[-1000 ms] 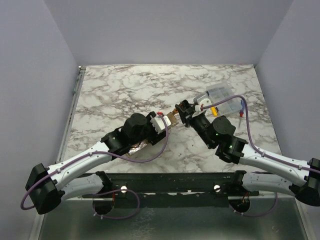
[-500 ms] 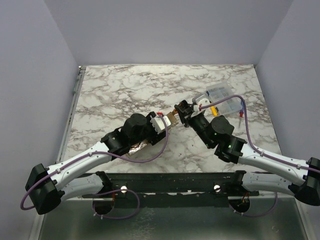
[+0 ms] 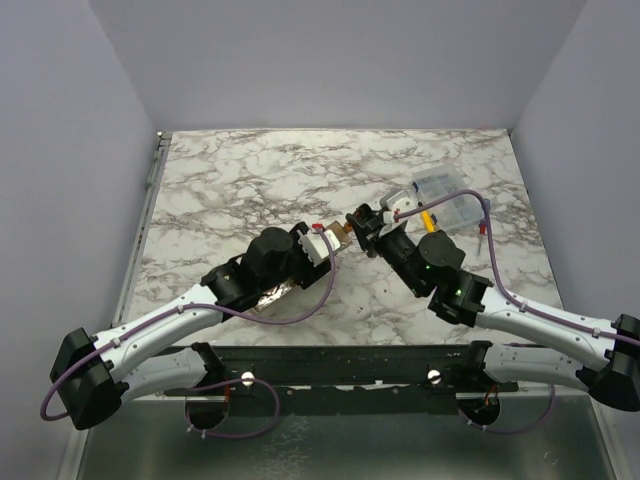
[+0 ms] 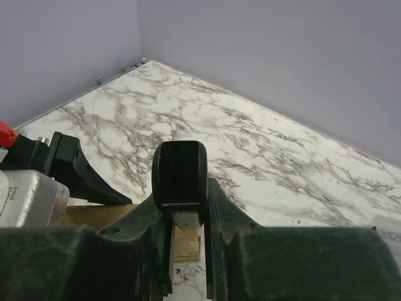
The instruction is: Unpack the express box
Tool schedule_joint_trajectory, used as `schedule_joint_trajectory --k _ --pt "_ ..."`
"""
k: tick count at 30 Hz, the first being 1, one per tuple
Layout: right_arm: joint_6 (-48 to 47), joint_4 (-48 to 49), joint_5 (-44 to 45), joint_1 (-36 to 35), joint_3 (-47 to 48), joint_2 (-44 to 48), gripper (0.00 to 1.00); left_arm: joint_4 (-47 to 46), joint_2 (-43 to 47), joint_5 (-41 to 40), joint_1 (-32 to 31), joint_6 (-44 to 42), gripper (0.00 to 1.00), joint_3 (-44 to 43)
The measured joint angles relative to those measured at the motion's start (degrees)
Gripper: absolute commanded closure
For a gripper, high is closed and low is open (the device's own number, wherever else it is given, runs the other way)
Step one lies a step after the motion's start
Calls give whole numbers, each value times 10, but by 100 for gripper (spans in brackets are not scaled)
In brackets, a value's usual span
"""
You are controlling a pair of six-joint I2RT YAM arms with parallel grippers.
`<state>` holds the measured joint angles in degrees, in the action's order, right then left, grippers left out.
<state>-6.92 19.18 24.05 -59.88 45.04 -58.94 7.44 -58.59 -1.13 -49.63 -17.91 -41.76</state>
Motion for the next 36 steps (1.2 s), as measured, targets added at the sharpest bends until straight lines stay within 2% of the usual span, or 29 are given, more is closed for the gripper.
schedule_joint_trajectory --k 15,28,36 --pt "34 -28 -10 3 -18 33 99 10 11 -4 0 8 59 3" --pt "40 43 -8 7 -65 16 99 10 22 3 17 22 61 9" --pt "41 39 -16 9 -75 36 99 8 24 10 17 23 61 10"
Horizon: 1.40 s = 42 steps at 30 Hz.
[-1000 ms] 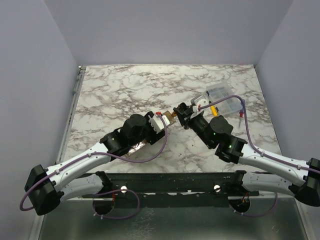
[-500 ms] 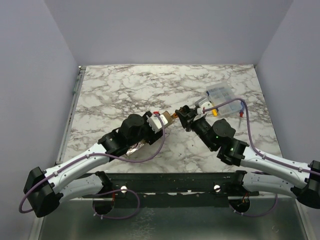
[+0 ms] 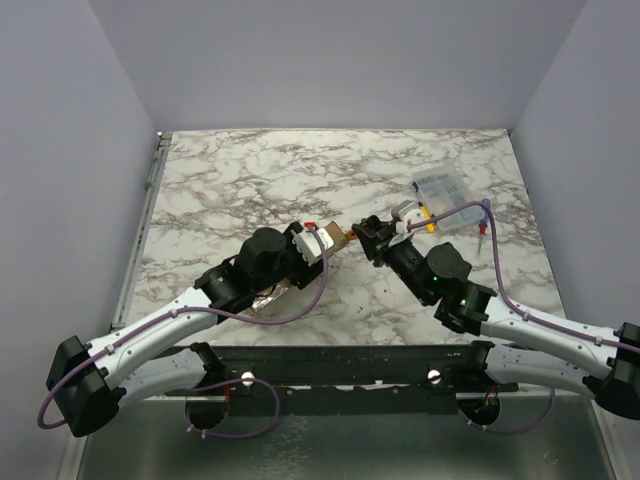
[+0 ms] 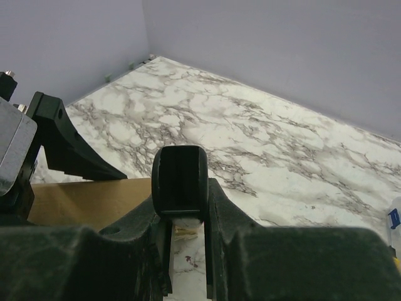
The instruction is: Unpack the express box
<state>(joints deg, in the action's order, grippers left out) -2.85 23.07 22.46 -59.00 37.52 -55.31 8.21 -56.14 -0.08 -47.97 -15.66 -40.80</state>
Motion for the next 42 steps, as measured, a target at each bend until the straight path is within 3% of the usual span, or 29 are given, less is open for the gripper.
schedule_joint_trajectory --k 6,15,33,37,42 --pt "-2 12 -9 2 -19 18 99 -3 0 9 0 0 61 0" --pt "-12 119 -23 2 -96 40 99 0 0 9 0 2 62 0" --pt "-26 232 -43 2 -160 42 99 7 7 12 3 2 63 2" --pt "-30 209 -48 3 -148 44 99 7 7 14 4 2 64 2" --pt "-30 104 -47 3 -83 47 99 1 6 16 4 2 65 2"
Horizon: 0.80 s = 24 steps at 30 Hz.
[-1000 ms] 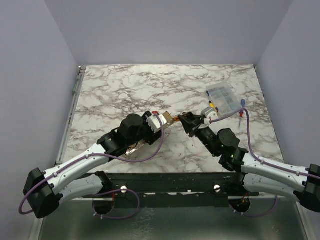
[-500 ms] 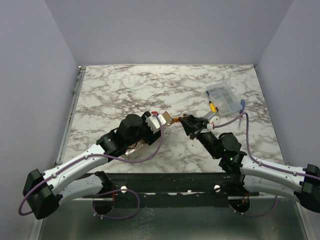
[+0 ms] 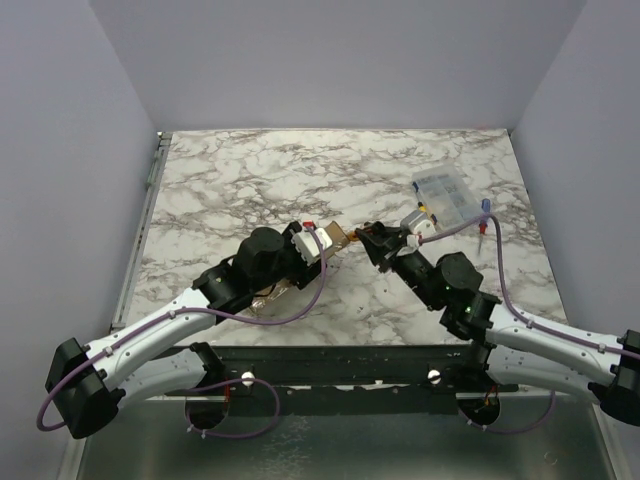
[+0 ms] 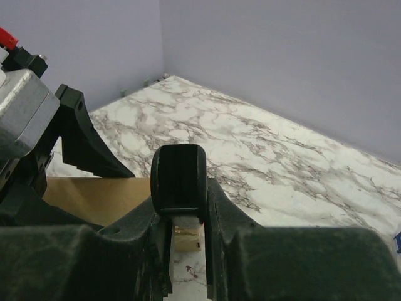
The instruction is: Unpack the express box
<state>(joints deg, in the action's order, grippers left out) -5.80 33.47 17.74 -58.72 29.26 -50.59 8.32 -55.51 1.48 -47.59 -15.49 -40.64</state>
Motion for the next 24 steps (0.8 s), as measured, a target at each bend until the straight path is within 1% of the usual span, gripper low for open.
schedule_joint_trajectory --k 5,9,13,17,20,22,24 --pt "7 -109 5 3 79 0 99 -14 0 2 0 0 65 -2" --pt "24 -176 4 2 157 0 99 -15 -4 2 2 0 65 -2" --pt "33 -197 3 -1 209 -1 99 -11 -12 0 3 0 65 -2" --pt "39 -214 9 -1 228 1 99 -11 -14 0 3 3 65 -2" --pt "37 -228 49 -1 228 7 99 -7 -25 0 3 14 70 -13" --pt "31 -231 94 -1 228 8 99 -2 -37 0 4 26 72 -26" --pt "23 -235 145 -1 227 5 99 2 -52 2 4 44 73 -45"
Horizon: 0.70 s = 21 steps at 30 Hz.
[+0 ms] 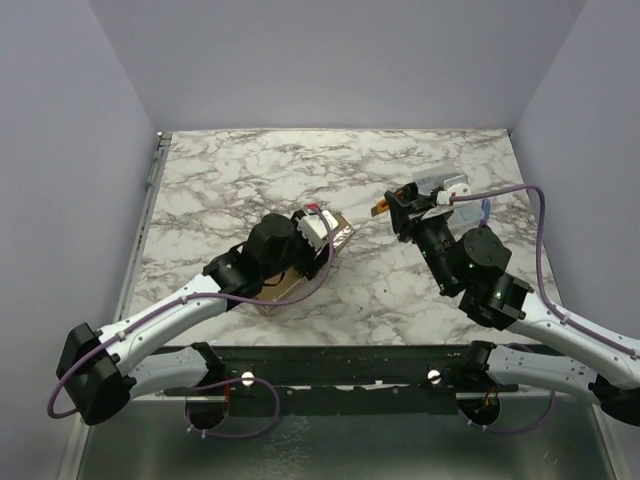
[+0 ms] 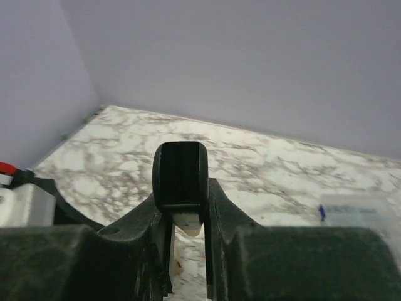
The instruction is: Unpack the express box
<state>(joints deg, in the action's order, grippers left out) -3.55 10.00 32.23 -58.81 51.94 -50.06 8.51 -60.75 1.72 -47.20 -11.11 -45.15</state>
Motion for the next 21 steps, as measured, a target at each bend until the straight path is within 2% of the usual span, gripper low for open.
schedule_joint_trajectory --k 5,13,18,21 --pt "-7 -30 99 0 -17 -9 99 2 -26 8 0 55 73 -43" --pt "48 -101 138 0 -36 28 99 6 -61 -12 4 165 73 -96" --pt "73 -127 149 0 -36 39 99 -14 -86 2 50 311 73 -104" --pt "81 -138 149 0 -36 39 99 -100 -92 36 106 431 74 -57"
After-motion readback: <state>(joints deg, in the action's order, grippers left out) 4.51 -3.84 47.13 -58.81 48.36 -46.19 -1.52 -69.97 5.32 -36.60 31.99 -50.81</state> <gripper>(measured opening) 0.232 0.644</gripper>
